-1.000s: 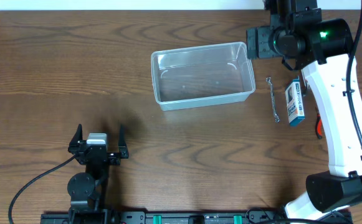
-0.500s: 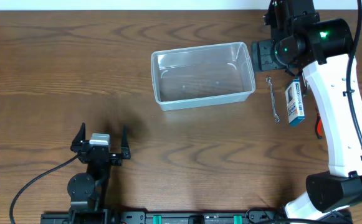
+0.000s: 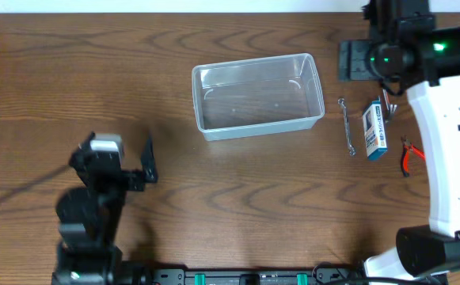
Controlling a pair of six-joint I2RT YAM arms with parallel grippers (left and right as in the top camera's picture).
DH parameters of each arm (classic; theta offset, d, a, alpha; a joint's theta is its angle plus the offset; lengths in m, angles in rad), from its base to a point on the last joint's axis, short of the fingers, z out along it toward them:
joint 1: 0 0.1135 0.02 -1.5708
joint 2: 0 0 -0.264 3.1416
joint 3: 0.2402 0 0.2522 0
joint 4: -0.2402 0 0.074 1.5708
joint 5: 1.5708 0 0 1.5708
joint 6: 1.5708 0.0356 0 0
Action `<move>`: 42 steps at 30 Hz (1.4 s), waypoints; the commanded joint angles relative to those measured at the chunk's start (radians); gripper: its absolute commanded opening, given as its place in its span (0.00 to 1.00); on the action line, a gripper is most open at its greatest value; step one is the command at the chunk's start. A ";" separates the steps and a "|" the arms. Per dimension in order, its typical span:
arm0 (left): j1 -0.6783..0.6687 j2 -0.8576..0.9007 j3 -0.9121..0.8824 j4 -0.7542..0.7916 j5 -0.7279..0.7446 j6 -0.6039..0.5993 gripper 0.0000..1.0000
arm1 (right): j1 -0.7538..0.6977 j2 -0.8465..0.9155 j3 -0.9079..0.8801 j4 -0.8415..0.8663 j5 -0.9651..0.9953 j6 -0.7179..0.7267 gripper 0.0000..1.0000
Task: Pack container
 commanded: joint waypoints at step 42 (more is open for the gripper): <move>-0.209 1.207 0.816 -0.721 0.206 -0.726 0.06 | -0.203 -0.117 0.003 -0.061 -0.051 -0.050 0.96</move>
